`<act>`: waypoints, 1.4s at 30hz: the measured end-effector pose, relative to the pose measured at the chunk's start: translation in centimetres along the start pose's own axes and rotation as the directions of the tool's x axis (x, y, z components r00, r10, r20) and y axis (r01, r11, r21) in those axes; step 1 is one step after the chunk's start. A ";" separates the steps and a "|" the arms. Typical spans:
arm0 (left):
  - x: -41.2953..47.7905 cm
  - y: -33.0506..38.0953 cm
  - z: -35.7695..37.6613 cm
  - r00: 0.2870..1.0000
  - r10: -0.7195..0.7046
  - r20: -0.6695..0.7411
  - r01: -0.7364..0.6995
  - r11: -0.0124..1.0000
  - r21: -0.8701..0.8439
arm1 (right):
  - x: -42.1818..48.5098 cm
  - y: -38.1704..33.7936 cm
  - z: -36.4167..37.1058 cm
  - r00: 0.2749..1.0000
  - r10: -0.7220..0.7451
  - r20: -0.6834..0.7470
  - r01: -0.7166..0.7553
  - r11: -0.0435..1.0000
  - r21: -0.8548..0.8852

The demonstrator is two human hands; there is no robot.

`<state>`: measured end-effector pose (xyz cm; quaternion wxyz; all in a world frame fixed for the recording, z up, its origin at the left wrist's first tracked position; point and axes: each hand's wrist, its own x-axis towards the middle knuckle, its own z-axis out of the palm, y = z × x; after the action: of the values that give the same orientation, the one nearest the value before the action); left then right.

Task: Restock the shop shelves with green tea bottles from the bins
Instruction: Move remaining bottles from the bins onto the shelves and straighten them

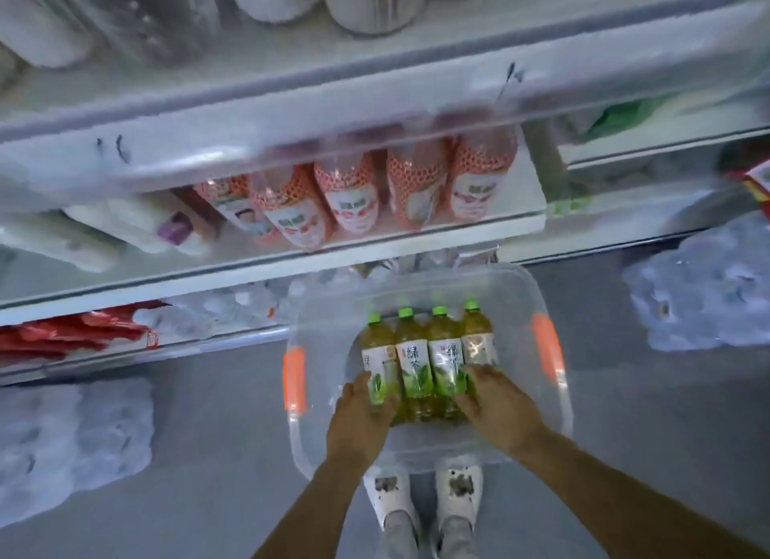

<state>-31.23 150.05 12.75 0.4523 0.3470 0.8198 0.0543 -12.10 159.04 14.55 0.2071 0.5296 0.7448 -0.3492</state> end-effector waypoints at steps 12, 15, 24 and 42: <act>11.6 -4.7 7.5 0.953 -0.297 0.058 0.284 0.816 -0.504 | 10.5 -4.1 10.7 0.984 0.173 -0.034 -0.157 0.949 0.275; 12.0 -4.7 8.5 0.959 -0.280 0.040 0.269 0.860 -0.434 | 11.2 -5.4 12.1 0.967 0.254 -0.010 -0.238 0.918 0.317; 11.6 -4.3 6.0 0.950 -0.298 0.097 0.313 0.889 -0.334 | 11.5 -6.3 9.8 0.924 0.381 0.022 -0.355 0.838 0.414; -11.7 6.0 -12.9 0.993 -0.028 -0.118 -0.051 0.786 -0.616 | -11.1 -10.7 -9.5 0.975 0.204 -0.085 -0.048 0.571 0.820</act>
<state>-34.10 150.23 30.89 0.4899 0.1809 0.7808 0.3430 -17.54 156.83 31.71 -0.0981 0.6447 0.4769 -0.5893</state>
